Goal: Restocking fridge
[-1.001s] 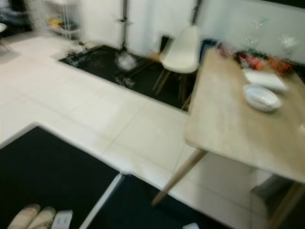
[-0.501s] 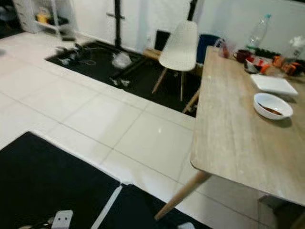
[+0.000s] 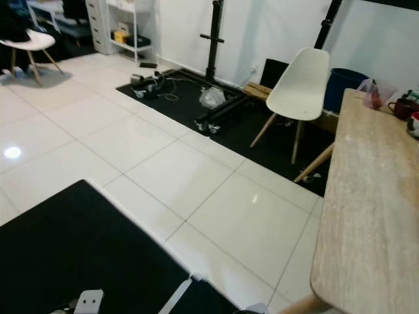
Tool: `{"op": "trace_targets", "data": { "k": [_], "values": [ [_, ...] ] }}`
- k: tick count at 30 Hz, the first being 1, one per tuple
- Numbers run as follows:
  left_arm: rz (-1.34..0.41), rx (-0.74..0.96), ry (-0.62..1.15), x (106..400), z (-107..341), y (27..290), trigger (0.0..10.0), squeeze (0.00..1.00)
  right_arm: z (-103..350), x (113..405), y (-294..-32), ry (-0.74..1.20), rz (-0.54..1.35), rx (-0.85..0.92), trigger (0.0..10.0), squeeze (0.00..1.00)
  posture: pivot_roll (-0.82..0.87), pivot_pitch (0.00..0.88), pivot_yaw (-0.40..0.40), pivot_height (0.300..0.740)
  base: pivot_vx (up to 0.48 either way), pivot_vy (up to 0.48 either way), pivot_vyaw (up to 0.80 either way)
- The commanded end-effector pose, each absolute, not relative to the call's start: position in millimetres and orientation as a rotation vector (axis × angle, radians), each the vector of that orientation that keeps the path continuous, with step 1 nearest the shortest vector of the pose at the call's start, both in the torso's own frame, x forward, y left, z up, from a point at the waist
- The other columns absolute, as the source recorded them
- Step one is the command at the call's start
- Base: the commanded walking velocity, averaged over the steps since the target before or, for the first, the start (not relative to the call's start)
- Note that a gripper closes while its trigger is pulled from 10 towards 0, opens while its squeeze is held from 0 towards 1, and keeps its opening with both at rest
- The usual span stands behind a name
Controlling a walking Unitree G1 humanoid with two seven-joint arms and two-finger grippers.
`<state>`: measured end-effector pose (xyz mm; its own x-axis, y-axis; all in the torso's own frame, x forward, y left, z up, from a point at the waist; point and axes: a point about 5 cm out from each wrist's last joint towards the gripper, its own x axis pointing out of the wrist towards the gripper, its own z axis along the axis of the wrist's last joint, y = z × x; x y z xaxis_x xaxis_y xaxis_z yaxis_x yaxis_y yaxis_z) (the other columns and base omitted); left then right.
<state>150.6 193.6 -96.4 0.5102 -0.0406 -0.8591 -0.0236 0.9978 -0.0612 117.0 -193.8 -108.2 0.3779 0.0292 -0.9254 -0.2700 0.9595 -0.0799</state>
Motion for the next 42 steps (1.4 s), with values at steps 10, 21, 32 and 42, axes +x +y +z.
{"op": "trace_targets", "data": {
  "k": [10, 21, 32, 42],
  "values": [
    [-0.013, -0.073, 1.069, 140.2, -100.6, 191.8, 10.0, 0.0, -111.4, 103.3, -200.2, 1.228, 0.18, -0.247, 10.0, 0.0, 0.1, 0.0, -0.058, 0.74, 0.27, 0.0, 0.0],
    [-0.014, -0.071, 1.07, 138.9, -100.9, 192.0, 10.0, 0.0, -111.7, 102.6, -200.5, 1.238, 0.19, -0.27, 10.0, 0.0, 0.1, 0.0, -0.059, 0.74, 0.273, 0.0, -0.24],
    [-0.017, -0.063, 1.074, 139.1, -100.9, 192.6, 10.0, 0.0, -112.0, 101.8, -199.6, 1.233, 0.175, -0.252, 10.0, 0.0, 0.1, 0.0, -0.058, 0.74, 0.275, 0.0, -0.48],
    [-0.023, -0.054, 1.079, 138.4, -101.2, 192.4, 10.0, 0.0, -112.2, 100.9, -200.2, 1.243, 0.197, -0.29, 10.0, 0.0, 0.11, 0.0, -0.066, 0.74, 0.273, 0.0, -0.07]
  ]
}}
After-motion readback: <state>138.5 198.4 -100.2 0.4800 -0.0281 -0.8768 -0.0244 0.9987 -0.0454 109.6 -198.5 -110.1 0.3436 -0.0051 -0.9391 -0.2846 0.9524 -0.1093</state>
